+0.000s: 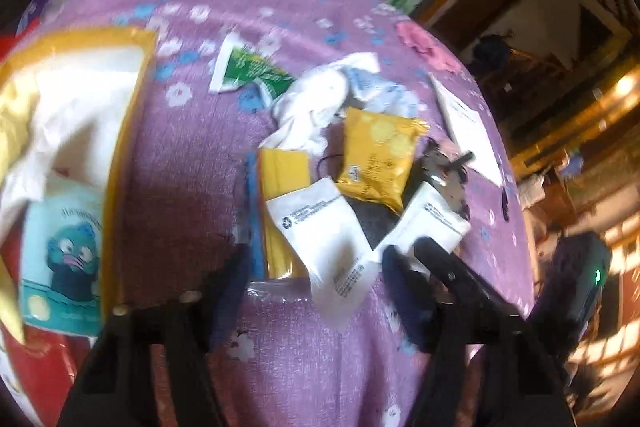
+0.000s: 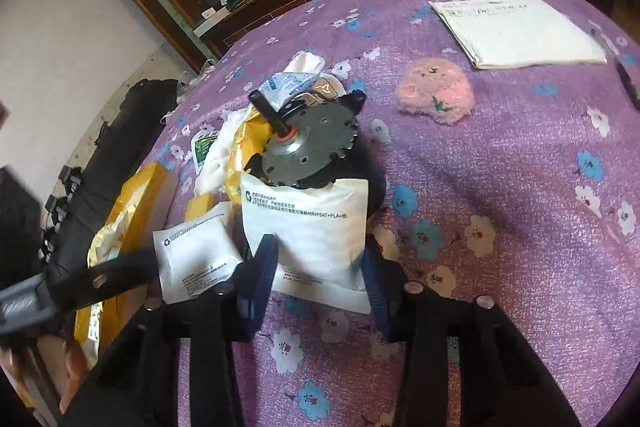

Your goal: Organize soft objects

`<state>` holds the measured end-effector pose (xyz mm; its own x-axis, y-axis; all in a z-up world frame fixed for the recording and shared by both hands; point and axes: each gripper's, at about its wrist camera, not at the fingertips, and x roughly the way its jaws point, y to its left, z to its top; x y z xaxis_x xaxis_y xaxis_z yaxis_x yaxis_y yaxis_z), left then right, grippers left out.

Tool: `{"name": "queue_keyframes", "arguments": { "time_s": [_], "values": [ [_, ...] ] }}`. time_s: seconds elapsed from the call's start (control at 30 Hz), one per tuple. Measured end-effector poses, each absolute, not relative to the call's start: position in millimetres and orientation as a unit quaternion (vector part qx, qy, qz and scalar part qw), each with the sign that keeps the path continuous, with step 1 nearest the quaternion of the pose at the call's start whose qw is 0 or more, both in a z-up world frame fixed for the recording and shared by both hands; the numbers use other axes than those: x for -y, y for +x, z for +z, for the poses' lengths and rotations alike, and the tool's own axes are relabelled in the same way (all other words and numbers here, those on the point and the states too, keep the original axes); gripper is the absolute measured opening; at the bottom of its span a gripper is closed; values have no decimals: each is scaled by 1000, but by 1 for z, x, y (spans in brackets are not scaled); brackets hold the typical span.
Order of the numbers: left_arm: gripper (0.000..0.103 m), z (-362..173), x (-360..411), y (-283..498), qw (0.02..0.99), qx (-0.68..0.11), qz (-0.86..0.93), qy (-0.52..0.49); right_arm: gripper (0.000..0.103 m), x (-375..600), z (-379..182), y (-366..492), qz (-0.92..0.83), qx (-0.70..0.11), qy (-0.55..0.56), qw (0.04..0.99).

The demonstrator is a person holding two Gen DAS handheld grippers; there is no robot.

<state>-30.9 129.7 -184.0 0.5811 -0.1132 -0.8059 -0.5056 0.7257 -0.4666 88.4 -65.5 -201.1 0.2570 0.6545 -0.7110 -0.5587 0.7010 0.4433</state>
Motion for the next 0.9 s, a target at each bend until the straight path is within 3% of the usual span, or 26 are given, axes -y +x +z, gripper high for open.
{"name": "queue_keyframes", "arguments": {
  "time_s": [0.2,0.57,0.63,0.73,0.9],
  "values": [
    [45,-187,-129,-29,811,-437,114,-372,29,68,-201,86,394,-474,60,785],
    [45,-179,-126,-25,826,-422,113,-355,17,67,-194,77,417,-457,62,783],
    [21,-186,-128,-21,819,-429,102,-368,16,67,-193,75,423,-453,60,782],
    [7,-185,-128,-26,822,-425,96,-367,15,66,-192,73,430,-451,57,780],
    [6,-174,-129,-52,832,-405,78,-371,14,67,-192,73,434,-452,57,777]
  ]
}}
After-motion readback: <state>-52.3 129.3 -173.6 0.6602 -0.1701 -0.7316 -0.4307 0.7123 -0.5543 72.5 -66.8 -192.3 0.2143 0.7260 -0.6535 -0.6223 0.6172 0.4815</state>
